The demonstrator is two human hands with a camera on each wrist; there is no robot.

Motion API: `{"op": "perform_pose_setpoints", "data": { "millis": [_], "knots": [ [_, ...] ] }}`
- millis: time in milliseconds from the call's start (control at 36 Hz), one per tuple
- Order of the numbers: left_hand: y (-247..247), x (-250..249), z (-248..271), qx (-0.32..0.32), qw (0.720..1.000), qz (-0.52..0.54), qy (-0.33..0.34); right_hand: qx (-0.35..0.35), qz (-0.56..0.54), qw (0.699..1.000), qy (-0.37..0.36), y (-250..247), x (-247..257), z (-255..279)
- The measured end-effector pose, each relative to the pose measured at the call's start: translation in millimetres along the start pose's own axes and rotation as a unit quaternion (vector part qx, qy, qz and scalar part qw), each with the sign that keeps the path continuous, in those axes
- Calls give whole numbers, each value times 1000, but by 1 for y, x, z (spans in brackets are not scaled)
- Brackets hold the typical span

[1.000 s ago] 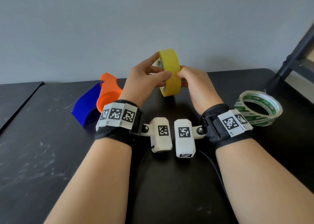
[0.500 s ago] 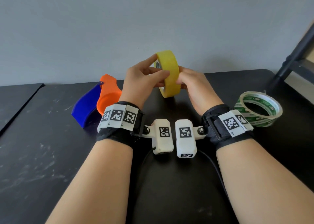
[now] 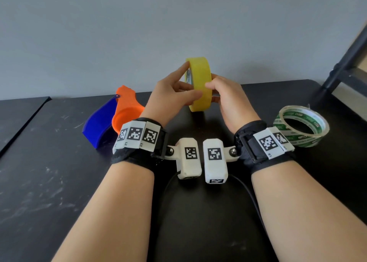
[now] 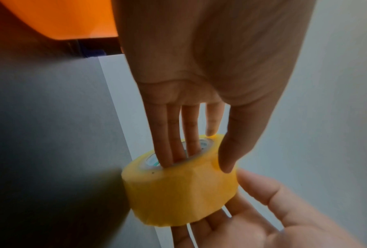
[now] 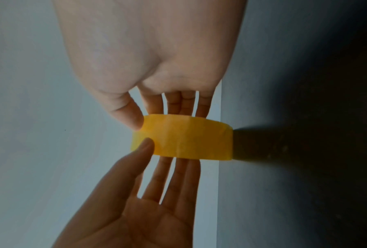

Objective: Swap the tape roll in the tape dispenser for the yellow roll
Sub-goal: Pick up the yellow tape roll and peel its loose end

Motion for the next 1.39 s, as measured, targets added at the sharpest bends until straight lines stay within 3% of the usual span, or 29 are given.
{"op": "perform_pose_setpoints", "data": {
  "millis": [306, 500, 611, 750, 972, 1166, 1389],
  "knots": [
    [1, 1, 1, -16, 999, 43, 5, -17, -41, 998, 36, -3, -7, -4],
    [-1, 1, 1, -16, 999, 43, 8, -37, -11, 998, 45, -8, -5, -3],
    [-2, 2, 0, -20, 999, 47, 8, -13, 19, 999, 27, -2, -1, -2],
    [-4, 1, 0, -17, 999, 50, 5, -5, 15, 998, 65, 1, -1, -4],
    [-1, 1, 0, -3, 999, 44, 2, -47, -42, 997, 40, -10, -8, -1],
    [-1, 1, 1, -5, 999, 45, -1, -56, -17, 997, 46, -14, -8, -3],
    [-2, 2, 1, -11, 999, 52, -5, -10, 19, 1000, -21, -6, 3, 4]
  ]
}}
Point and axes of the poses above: each hand's wrist, its own z-axis away from the middle knuckle, its own y-axis out of the palm, x = y × z, the point moved 10 cm from there along -z, towards the middle knuckle, and after that the axes turned 9 degrees about x, right-handed, at the moved point
